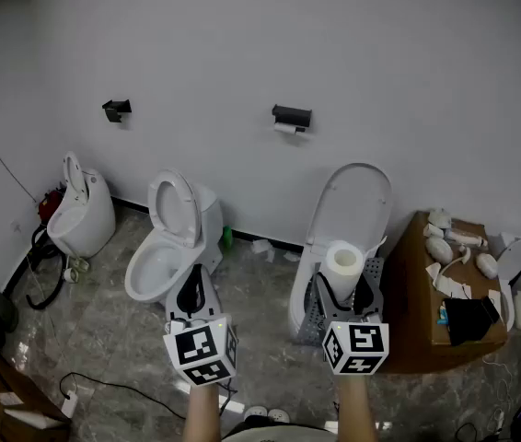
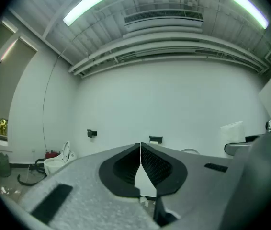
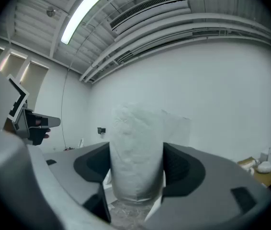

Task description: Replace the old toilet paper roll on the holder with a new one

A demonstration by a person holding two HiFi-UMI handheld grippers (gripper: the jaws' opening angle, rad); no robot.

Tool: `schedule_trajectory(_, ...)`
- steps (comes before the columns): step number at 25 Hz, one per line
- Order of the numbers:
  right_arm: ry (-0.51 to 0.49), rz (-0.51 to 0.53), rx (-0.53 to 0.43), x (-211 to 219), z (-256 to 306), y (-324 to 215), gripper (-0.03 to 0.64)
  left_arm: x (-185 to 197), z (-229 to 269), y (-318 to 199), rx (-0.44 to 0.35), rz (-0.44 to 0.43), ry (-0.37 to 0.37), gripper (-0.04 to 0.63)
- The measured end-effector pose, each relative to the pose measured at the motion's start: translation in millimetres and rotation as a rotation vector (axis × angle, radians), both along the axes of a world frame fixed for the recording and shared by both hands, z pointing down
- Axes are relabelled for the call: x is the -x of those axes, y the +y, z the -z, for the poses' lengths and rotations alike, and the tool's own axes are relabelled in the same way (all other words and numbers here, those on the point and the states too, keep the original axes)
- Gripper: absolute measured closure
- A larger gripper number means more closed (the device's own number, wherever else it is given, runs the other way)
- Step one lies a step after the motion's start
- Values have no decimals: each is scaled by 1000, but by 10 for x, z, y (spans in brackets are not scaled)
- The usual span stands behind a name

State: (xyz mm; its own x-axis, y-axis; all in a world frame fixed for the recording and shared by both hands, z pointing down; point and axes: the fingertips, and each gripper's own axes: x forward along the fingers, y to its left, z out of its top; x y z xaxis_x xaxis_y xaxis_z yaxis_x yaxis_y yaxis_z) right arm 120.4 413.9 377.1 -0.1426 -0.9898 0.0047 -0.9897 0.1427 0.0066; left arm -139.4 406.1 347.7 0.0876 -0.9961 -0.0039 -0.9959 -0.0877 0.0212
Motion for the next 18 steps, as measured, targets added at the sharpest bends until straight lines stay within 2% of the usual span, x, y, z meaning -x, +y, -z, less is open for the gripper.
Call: schedule_trajectory(18,-17,7,-2,-129,-47,-45,313,-100,-37,-60,7,3,1,586)
